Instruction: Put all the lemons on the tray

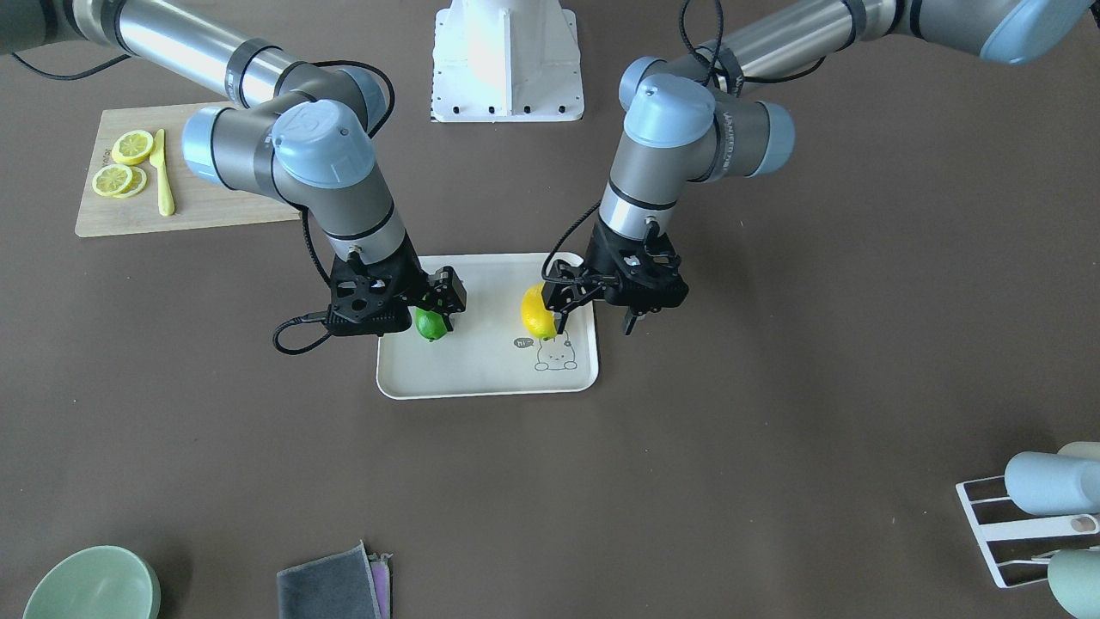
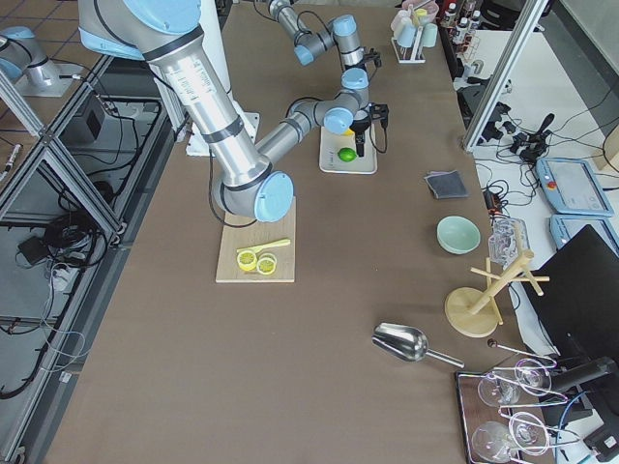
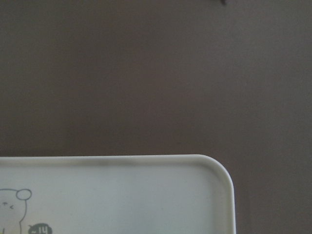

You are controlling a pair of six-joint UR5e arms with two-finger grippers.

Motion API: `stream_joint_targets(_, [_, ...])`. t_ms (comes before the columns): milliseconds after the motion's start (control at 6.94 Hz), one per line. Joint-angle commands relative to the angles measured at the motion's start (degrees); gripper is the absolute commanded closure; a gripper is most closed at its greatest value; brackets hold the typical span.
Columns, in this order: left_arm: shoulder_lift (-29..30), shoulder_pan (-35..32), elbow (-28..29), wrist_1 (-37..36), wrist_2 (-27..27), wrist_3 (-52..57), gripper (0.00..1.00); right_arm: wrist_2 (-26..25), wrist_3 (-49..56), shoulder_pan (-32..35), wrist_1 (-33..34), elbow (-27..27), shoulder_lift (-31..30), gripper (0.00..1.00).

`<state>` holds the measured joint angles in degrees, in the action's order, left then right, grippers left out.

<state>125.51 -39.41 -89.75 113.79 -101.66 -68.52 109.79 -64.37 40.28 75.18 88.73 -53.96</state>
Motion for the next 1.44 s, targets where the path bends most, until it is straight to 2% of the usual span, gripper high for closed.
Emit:
stream_joint_targets(0, [-5.6, -10.3, -1.7, 0.4, -7.4, 11.3, 0.03, 0.6, 11.8, 5.9, -0.6, 2.6, -5.6, 0.0])
stream_joint_targets(144, [-8.5, -11.0, -2.8, 1.9, -7.0, 11.4, 0.02, -0.2, 12.4, 7.4, -0.6, 3.6, -7.7, 0.0])
stream_joint_targets(288, [-12.6, -11.2, -2.3, 8.1, -2.2, 11.5, 0.02, -0.5, 12.5, 8.3, -0.6, 3.6, -8.3, 0.0])
stream_joint_targets(432, [-15.1, -11.6, -1.1, 9.6, 1.0, 11.5, 0.03, -0.5, 12.5, 10.0, -0.6, 3.6, -9.5, 0.0])
stream_joint_targets(576, [-16.1, -12.7, -0.2, 9.7, 3.2, 12.4, 0.02, 0.1, 15.4, 12.2, -0.6, 3.7, -10.8, 0.0])
stream_joint_targets(720, [-18.7, -16.3, -0.3, 9.6, 2.3, 20.6, 0.02, 1.2, 23.6, 15.1, -0.4, 5.4, -13.7, 0.0])
stream_joint_targets(1008, [-27.5, -25.8, -0.6, 9.5, -8.0, 35.2, 0.02, 5.9, 38.7, 23.0, 0.1, 7.0, -22.9, 0.0])
stream_joint_targets(1152, [-29.0, -31.8, -0.6, 8.6, -12.6, 44.8, 0.02, 6.6, 44.4, 26.5, -0.2, 7.1, -28.2, 0.0])
stream_joint_targets(1296, [-31.1, -36.7, -0.3, 7.5, -18.3, 48.5, 0.02, 9.0, 48.2, 29.7, 0.1, 7.0, -30.9, 0.0])
